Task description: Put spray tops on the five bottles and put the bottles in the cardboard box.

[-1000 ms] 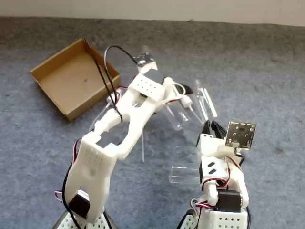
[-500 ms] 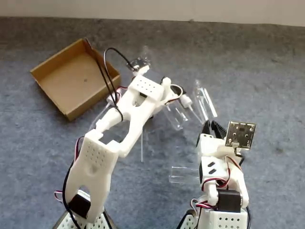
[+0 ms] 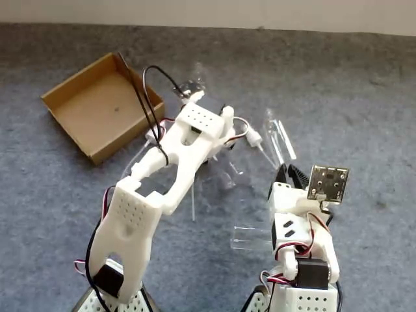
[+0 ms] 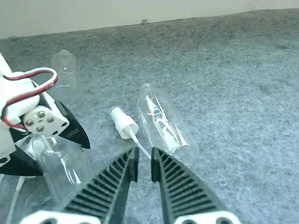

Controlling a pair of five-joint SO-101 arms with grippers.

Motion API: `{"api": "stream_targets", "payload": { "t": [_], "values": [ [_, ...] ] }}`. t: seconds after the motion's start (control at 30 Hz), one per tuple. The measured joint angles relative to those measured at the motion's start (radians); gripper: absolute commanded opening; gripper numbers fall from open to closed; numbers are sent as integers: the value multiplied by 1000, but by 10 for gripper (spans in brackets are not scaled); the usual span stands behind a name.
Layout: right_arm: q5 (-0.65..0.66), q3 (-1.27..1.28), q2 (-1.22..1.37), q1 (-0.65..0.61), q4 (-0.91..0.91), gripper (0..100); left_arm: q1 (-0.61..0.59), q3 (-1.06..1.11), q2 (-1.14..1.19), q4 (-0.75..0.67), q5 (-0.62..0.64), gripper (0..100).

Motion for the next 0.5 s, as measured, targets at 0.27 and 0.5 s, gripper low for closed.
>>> {"api": "stream_targets", "payload": {
  "t": [0.27, 0.5],
  "values": [
    [0, 0, 0, 0, 0, 46, 23, 0, 0, 71, -152, 155],
    [0, 0, 0, 0, 0, 46, 35, -44, 0, 97, -454, 158]
  ]
}}
